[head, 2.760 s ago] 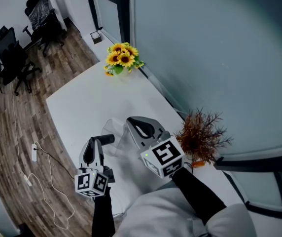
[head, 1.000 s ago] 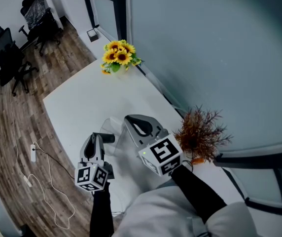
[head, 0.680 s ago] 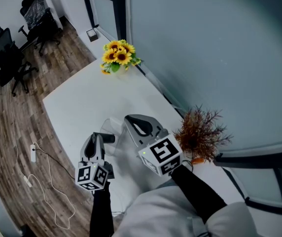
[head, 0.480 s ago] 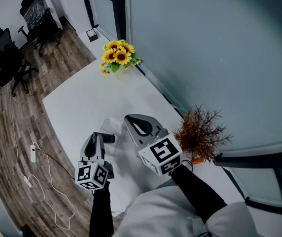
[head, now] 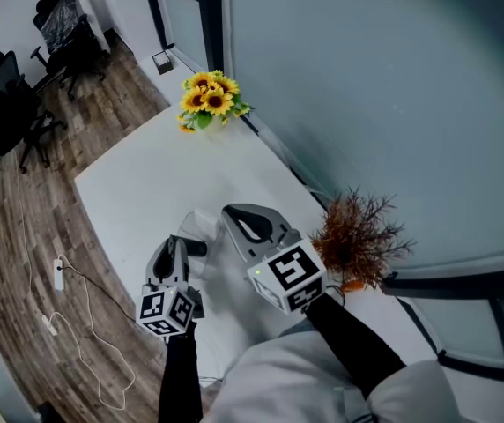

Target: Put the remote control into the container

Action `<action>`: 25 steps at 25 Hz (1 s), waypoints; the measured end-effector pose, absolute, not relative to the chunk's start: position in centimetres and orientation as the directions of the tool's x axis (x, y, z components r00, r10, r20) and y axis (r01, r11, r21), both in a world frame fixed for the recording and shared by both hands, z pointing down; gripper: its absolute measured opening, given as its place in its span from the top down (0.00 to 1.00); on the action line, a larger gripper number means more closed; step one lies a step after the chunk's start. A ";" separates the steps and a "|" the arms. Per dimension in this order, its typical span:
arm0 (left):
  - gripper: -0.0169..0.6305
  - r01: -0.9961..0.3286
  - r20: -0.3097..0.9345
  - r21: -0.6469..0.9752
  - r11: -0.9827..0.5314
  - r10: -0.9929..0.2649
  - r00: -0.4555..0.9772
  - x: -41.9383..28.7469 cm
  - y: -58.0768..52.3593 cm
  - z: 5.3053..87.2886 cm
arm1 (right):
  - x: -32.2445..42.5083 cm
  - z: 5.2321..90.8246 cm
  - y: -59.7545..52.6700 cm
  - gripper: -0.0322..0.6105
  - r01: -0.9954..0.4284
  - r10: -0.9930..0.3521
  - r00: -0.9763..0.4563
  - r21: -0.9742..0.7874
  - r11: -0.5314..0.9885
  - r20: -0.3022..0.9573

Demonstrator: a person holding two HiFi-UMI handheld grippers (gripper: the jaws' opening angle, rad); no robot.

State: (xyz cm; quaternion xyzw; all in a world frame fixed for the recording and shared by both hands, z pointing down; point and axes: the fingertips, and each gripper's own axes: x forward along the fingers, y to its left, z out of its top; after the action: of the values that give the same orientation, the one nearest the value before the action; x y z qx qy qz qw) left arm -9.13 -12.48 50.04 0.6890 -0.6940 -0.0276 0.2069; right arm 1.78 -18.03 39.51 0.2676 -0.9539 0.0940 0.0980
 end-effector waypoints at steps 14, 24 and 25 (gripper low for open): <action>0.86 -0.947 0.274 0.318 0.045 -0.961 0.046 -8.8 -12.7 51.0 | 1.8 39.4 -18.1 0.94 -0.534 -0.497 -0.835 -0.128 0.836 0.236; 0.86 -0.955 0.251 0.292 0.044 -0.967 0.032 -9.3 -12.5 50.3 | 1.6 39.4 -17.8 0.94 -0.527 -0.492 -0.838 -0.124 0.840 0.235; 0.86 -0.957 0.250 0.287 0.048 -0.968 0.026 -9.5 -12.4 50.1 | 1.6 39.3 -17.8 0.94 -0.527 -0.491 -0.839 -0.125 0.841 0.235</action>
State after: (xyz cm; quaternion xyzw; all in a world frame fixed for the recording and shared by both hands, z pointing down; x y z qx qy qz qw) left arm -9.49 -12.42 50.09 0.6898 -0.6976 -0.0147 0.1935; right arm 1.59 -17.76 39.28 0.2665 -0.9545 0.0924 0.0972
